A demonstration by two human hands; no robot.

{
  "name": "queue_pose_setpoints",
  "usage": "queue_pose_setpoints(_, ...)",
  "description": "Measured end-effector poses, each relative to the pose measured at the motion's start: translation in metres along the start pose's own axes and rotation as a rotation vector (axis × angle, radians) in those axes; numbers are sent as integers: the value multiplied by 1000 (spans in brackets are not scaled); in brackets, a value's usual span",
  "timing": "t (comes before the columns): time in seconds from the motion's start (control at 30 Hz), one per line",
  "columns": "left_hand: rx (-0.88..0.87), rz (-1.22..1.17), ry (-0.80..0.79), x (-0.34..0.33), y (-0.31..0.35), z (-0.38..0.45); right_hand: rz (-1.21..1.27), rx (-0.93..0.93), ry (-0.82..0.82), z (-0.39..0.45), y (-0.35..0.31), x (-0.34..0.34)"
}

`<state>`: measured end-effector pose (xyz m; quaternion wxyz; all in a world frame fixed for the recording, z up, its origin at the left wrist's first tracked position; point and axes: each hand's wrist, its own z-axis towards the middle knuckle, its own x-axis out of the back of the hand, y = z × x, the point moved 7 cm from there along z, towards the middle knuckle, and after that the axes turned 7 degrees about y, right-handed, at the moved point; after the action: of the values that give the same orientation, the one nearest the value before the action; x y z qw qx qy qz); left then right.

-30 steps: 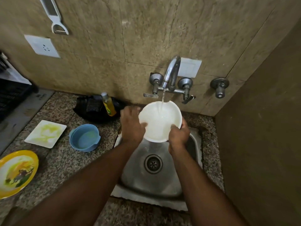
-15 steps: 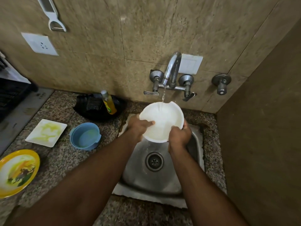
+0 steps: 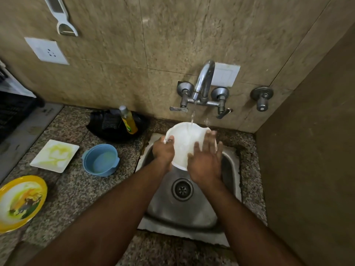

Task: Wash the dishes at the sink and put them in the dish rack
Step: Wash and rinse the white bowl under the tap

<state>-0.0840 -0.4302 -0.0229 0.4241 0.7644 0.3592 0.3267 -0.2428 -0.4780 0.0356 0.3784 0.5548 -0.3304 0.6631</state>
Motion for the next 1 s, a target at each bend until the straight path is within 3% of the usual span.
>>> queue_pose_setpoints(0.1,-62,107,22,3,7,-10,-32,95,-252,-3,-10,-16)
queue_pose_setpoints(0.23,-133,136,7,5,28,-27,235,-94,-488,15,-31,-35)
queue_pose_setpoints(0.47,-177,53,141,32,46,-20,827,157,-454,-9,-72,-15)
queue_pose_setpoints(0.53,-210,166,179,39,39,-17,767,160,-490,-27,-71,-15)
queue_pose_setpoints(0.67,-268,338,155,44,35,-30,538,-14,-561,-36,-47,-37)
queue_pose_setpoints(0.83,-336,458,110,43,33,-49,69,171,-643,-26,-34,-68)
queue_pose_setpoints(1.0,-270,528,34,46,33,-34,-54,223,-447,-7,-26,-72)
